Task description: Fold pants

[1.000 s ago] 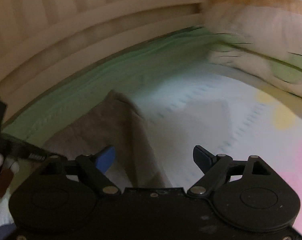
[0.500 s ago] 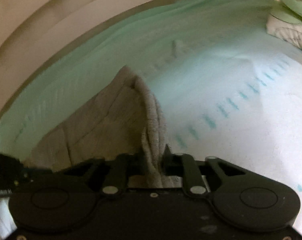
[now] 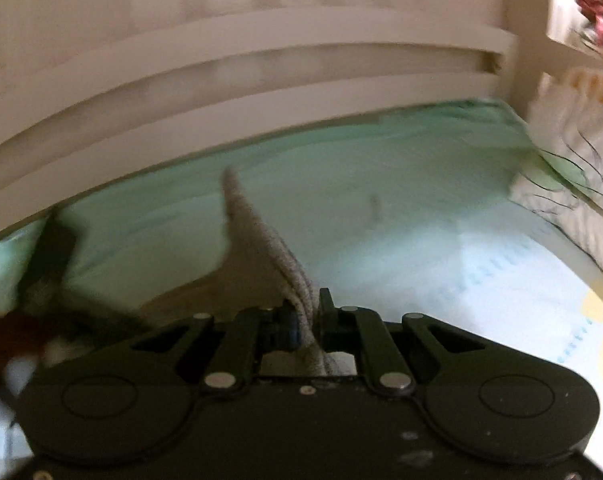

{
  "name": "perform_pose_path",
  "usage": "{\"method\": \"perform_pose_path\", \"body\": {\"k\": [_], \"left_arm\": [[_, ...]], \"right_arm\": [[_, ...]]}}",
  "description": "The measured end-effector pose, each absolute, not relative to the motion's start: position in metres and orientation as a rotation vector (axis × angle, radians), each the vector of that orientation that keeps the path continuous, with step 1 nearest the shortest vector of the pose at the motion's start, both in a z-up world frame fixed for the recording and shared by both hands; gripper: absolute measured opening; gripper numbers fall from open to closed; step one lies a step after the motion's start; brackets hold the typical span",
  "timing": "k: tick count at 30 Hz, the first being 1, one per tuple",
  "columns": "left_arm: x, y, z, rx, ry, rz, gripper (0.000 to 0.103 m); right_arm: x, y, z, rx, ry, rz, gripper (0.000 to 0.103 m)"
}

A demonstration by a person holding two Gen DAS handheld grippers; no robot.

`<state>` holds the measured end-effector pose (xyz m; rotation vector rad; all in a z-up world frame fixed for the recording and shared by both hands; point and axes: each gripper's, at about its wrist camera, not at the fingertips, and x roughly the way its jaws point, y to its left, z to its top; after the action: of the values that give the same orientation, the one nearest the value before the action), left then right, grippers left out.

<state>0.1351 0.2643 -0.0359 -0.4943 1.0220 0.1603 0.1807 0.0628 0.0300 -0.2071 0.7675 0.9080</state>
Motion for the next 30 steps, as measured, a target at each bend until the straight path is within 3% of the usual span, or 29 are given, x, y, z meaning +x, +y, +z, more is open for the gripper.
{"method": "perform_pose_path", "body": {"k": [9,21,25,26,27,28,30], "left_arm": [[0.07,0.326,-0.027,-0.602,0.987,0.316,0.007],[0.022,0.305,0.017,-0.496,0.826,0.404,0.007],[0.041,0.272,0.013,-0.447,0.881,0.268,0.008],[0.045,0.265,0.009,-0.443,0.906,0.241,0.008],[0.05,0.256,0.004,-0.434,0.934,0.214,0.008],[0.053,0.247,-0.001,-0.42,0.955,0.19,0.008],[0.055,0.231,-0.01,-0.393,0.999,0.161,0.008]], "right_arm": [[0.034,0.11,-0.001,-0.445,0.755,1.092,0.011],[0.053,0.133,-0.048,-0.398,0.973,1.117,0.013],[0.05,0.139,-0.061,-0.395,1.026,1.125,0.024],[0.052,0.139,-0.061,-0.377,1.031,1.131,0.03],[0.054,0.137,-0.06,-0.338,1.038,1.149,0.046],[0.057,0.132,-0.058,-0.292,1.047,1.156,0.054],[0.057,0.121,-0.052,-0.245,1.039,1.136,0.054]]}}
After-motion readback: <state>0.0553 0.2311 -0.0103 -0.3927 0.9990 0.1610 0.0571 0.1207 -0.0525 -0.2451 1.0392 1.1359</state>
